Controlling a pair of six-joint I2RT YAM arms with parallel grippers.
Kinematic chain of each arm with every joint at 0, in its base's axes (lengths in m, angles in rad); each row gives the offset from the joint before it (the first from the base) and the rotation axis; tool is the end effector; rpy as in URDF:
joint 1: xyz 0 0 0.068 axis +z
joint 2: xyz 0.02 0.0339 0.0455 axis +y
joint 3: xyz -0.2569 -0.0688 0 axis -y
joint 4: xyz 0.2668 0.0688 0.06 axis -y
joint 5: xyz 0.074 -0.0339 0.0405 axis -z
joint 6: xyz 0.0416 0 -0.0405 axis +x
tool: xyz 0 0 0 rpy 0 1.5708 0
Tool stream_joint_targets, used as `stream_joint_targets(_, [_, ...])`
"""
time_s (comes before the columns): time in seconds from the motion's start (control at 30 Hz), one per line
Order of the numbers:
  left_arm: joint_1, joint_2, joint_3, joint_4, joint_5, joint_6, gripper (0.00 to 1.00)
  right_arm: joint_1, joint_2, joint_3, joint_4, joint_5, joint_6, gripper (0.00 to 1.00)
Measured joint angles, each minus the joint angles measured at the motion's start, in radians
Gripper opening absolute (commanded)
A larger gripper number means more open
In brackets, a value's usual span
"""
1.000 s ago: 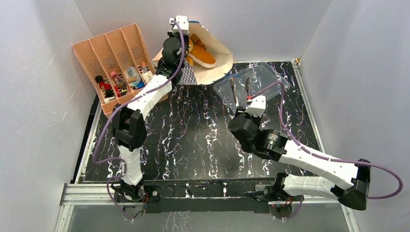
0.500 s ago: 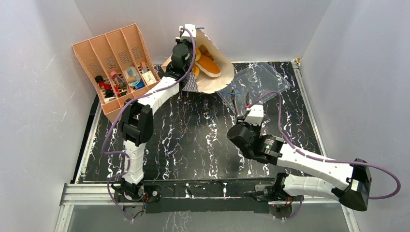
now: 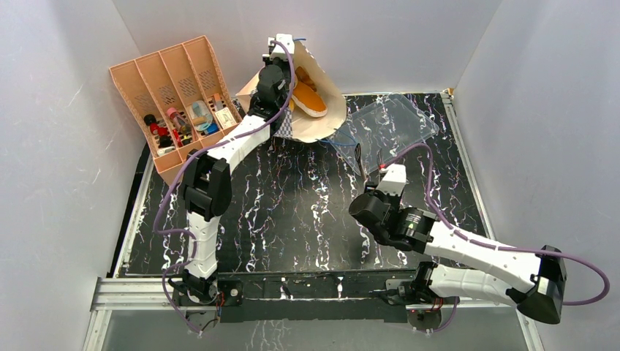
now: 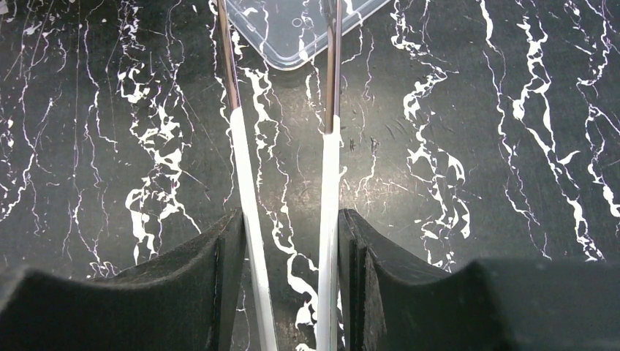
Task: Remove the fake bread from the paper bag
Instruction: Pick up the clamp at the center of the board.
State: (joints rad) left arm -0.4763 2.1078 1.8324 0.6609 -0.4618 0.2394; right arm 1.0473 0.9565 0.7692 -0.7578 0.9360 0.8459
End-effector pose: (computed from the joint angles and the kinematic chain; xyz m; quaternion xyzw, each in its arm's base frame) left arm 0.4773 -0.2254 0.3613 0.0126 0.5758 0.0315 0.8169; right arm 0.1305 0.1591 0.2527 0.0528 0.8588 -0.0280 0.5088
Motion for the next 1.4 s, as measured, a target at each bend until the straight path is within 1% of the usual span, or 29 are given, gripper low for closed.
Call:
stream_joint_targets(0.3, [0.0, -0.002, -0.098, 0.073, 0.01, 0.024, 0.0, 0.002, -0.068, 0.0, -0.085, 0.005, 0.055, 0.22])
stream_joint_targets(0.47, [-0.004, -0.021, -0.173, 0.109, 0.035, 0.029, 0.0, 0.005, -0.071, 0.015, -0.102, 0.011, 0.045, 0.22])
stream_joint_targets(0.57, [-0.006, -0.053, -0.224, 0.125, 0.059, 0.026, 0.0, 0.005, -0.055, 0.053, -0.092, 0.013, 0.013, 0.22])
stream_joint_targets(0.73, [-0.008, -0.154, -0.349, 0.138, 0.108, 0.004, 0.0, 0.005, -0.012, 0.115, -0.039, 0.011, -0.061, 0.22])
stream_joint_targets(0.8, [-0.009, -0.195, -0.403, 0.148, 0.137, -0.014, 0.0, 0.006, -0.011, 0.127, -0.011, 0.007, -0.107, 0.22])
stream_joint_targets(0.83, [-0.015, -0.229, -0.445, 0.146, 0.164, -0.029, 0.0, 0.006, 0.005, 0.145, 0.023, -0.017, -0.161, 0.22])
stream_joint_targets(0.87, [-0.023, -0.252, -0.462, 0.135, 0.175, -0.035, 0.0, 0.006, 0.014, 0.148, 0.037, -0.03, -0.175, 0.22])
stream_joint_targets(0.97, [-0.057, -0.262, -0.474, 0.123, 0.188, -0.022, 0.0, 0.012, 0.077, 0.157, 0.08, -0.102, -0.21, 0.2])
stream_joint_targets(1.03, [-0.082, -0.263, -0.475, 0.123, 0.188, -0.006, 0.0, 0.042, 0.08, 0.157, 0.084, -0.126, -0.213, 0.21])
stream_joint_targets(1.17, [-0.103, -0.263, -0.476, 0.121, 0.19, 0.009, 0.0, 0.086, 0.079, 0.157, 0.084, -0.147, -0.211, 0.21])
stream_joint_targets(1.4, [-0.124, -0.267, -0.494, 0.127, 0.188, 0.04, 0.0, 0.103, 0.087, 0.156, 0.09, -0.15, -0.208, 0.23])
